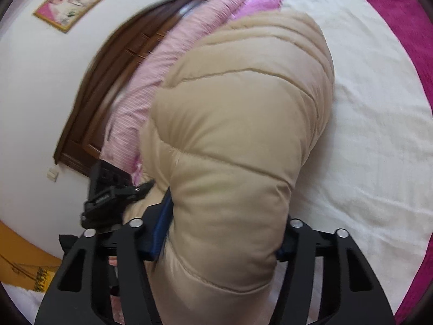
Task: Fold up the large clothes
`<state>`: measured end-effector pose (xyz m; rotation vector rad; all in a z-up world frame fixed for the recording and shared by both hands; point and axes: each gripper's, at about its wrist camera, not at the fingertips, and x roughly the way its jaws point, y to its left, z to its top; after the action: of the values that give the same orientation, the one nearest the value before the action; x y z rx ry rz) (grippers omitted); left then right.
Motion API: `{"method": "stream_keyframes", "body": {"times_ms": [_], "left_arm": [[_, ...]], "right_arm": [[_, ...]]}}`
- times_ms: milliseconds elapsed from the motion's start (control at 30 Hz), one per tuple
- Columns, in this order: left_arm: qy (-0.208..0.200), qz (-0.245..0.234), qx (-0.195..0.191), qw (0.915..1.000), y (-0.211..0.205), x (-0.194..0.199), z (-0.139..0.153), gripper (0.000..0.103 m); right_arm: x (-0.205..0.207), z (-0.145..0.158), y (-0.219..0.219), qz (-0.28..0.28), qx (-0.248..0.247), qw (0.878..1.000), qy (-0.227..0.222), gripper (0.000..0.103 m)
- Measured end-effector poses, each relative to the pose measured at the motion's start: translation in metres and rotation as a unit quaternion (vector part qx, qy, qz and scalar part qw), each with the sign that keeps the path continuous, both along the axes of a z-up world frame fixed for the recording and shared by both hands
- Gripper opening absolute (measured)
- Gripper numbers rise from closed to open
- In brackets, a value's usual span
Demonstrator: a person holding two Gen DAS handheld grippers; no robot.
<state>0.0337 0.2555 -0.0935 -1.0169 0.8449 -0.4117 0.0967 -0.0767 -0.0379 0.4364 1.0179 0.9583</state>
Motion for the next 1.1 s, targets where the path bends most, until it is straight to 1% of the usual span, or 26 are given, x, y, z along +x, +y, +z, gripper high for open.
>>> {"method": "stream_keyframes", "body": {"times_ms": [67,167,267,367,433,467,567,667,800,867,1033,1100], "left_arm": [[-0.01,0.0,-0.006,0.9999,-0.002,0.0,0.003,0.036],[-0.023,-0.004,-0.018,0.9996,-0.003,0.001,0.011,0.035],[-0.037,-0.009,-0.017,0.9991,-0.013,0.008,0.021,0.034],[-0.054,-0.018,-0.019,0.9982,-0.021,0.021,0.037,0.034],[-0.066,-0.029,-0.014,0.9973,-0.032,0.036,0.051,0.034],[-0.071,-0.034,-0.011,0.9968,-0.037,0.042,0.055,0.034],[-0.092,-0.06,0.005,0.9939,-0.065,0.07,0.079,0.034],[-0.105,-0.085,0.02,0.9906,-0.098,0.1,0.095,0.034],[-0.1,-0.121,0.036,0.9869,-0.147,0.127,0.099,0.034],[-0.09,-0.135,0.048,0.9855,-0.167,0.138,0.095,0.034],[-0.05,-0.173,0.092,0.9794,-0.221,0.149,0.066,0.034],[-0.034,-0.18,0.125,0.9752,-0.238,0.151,0.058,0.034]], "right_arm": [[-0.004,0.011,0.0,0.001,0.01,1.0,-0.023,0.051],[-0.007,0.025,0.001,0.003,0.016,0.998,-0.053,0.049],[-0.006,0.038,-0.004,0.0,0.027,0.997,-0.076,0.048],[-0.004,0.052,-0.019,-0.015,0.042,0.994,-0.098,0.047],[-0.002,0.06,-0.024,-0.027,0.045,0.992,-0.111,0.047],[0.0,0.064,-0.033,-0.037,0.05,0.991,-0.118,0.047],[0.003,0.073,-0.058,-0.066,0.06,0.987,-0.133,0.047],[0.008,0.079,-0.087,-0.092,0.058,0.983,-0.145,0.047],[0.014,0.074,-0.131,-0.127,0.046,0.981,-0.142,0.047],[0.017,0.064,-0.154,-0.145,0.024,0.98,-0.133,0.047],[0.014,0.032,-0.197,-0.177,-0.018,0.98,-0.094,0.047],[0.015,0.014,-0.21,-0.189,-0.035,0.979,-0.067,0.048]]}}
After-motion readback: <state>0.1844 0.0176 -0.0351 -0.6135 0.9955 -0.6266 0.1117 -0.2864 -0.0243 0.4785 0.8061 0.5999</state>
